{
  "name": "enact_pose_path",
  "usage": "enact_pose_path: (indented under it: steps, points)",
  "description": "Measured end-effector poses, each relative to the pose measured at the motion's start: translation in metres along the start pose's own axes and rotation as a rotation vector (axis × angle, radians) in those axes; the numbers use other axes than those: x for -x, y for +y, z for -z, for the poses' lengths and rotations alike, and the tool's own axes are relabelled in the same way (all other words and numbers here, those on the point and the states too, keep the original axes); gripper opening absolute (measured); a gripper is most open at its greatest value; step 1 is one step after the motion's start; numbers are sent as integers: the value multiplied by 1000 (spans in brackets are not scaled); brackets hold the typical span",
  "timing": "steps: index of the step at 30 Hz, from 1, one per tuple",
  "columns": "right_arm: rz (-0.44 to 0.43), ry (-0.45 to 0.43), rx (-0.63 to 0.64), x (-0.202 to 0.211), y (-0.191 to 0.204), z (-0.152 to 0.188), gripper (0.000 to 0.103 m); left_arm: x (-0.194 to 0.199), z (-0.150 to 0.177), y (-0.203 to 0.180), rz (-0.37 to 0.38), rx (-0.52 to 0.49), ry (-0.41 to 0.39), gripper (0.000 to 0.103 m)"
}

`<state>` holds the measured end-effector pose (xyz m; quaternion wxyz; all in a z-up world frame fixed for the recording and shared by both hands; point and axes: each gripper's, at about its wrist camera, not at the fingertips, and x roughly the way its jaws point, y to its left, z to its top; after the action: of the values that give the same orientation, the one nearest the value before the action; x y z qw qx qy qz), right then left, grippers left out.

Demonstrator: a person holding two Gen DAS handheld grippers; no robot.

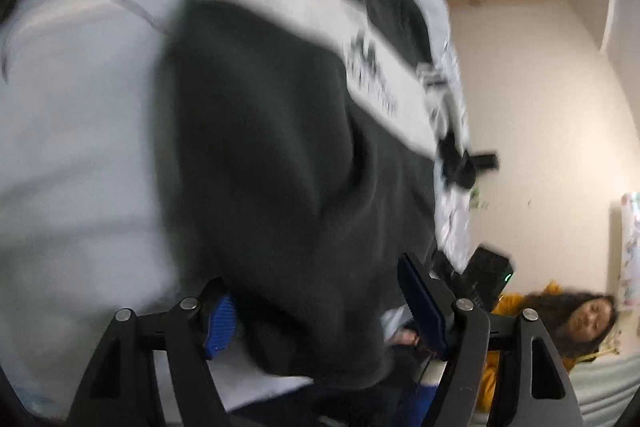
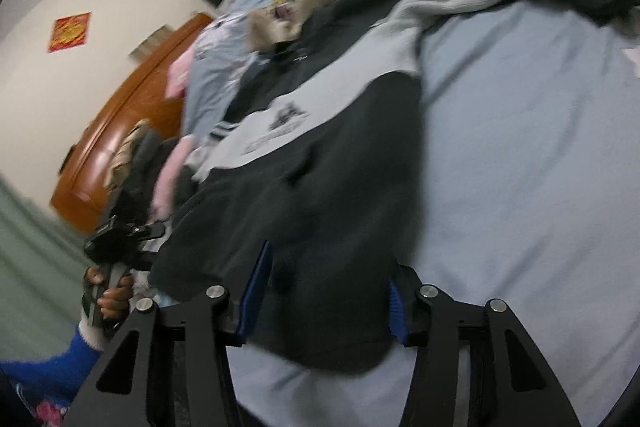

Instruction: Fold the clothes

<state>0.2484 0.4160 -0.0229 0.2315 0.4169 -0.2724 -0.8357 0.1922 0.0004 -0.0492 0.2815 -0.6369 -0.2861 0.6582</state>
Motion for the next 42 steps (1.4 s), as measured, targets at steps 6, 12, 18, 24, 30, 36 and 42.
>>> enact_pose_path:
  steps: [6, 12, 18, 24, 30, 36, 42]
  points:
    - [-12, -40, -70, 10, -7, 5, 12, 0, 10, -10, -52, -44, -14, 69]
    - [7, -123, -46, 45, 15, -6, 8, 10, 13, -25, -97, -86, -80, 29]
    - [2, -201, -73, 84, 21, -20, 8, 31, 19, -31, -75, -117, -63, 34]
    - [164, -129, -136, 59, -12, -9, 8, 22, 6, -20, -188, -85, -26, 40]
    - [187, -164, -170, 66, -26, -8, 8, 45, -9, -2, -209, -49, -114, 40]
    - [302, -67, -63, 47, -28, -5, 9, 105, -28, 42, -350, -31, -335, 40]
    - [401, -61, 24, 62, -16, -13, 39, 138, -47, 73, -630, -163, -472, 46]
